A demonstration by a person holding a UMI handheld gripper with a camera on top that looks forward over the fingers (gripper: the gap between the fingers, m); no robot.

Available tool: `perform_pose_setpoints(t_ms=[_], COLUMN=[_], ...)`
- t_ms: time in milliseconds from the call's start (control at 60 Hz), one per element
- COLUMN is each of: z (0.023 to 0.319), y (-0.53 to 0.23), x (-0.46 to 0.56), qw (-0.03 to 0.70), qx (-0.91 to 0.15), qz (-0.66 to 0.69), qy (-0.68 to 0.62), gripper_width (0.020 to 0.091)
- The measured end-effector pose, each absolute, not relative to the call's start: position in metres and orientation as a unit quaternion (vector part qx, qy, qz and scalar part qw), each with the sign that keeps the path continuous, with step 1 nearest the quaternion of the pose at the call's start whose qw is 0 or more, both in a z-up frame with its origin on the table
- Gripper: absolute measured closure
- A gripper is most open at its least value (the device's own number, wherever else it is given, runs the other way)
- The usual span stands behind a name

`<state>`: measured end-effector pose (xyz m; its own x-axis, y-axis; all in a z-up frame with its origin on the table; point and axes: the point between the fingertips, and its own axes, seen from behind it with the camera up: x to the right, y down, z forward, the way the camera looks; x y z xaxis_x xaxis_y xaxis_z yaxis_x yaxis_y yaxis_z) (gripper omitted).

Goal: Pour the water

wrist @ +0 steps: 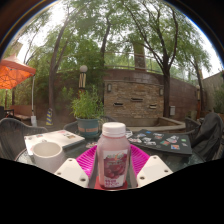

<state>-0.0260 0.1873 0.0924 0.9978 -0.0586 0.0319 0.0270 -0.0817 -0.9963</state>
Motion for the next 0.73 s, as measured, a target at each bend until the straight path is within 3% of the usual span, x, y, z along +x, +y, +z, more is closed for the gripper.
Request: perform_pose_setpoints(t_ms=[100, 200, 367, 583, 650, 733], z=[0.091, 0.085, 0.111, 0.169, 0.172, 0.154], y=[0.185, 0.174, 0.121, -0.013, -0.051, -0.091], x=[-0.025, -0.028, -0.020, -0.004, -0.004, -0.005], qw=[0.671, 0.638, 0.632, 0.658, 0.663, 0.650], qx=[-0.741, -0.769, -0.774, -0.747, -0.742, -0.754], qz=[-0.032, -0.025, -0.038, -0.095, -0.096, -0.080], qy=[0.008, -0.012, 0.003, 0.017, 0.027, 0.044], gripper_width=[0.0506, 0.0250, 0.0267, 0.0269, 0.0263, 0.0267])
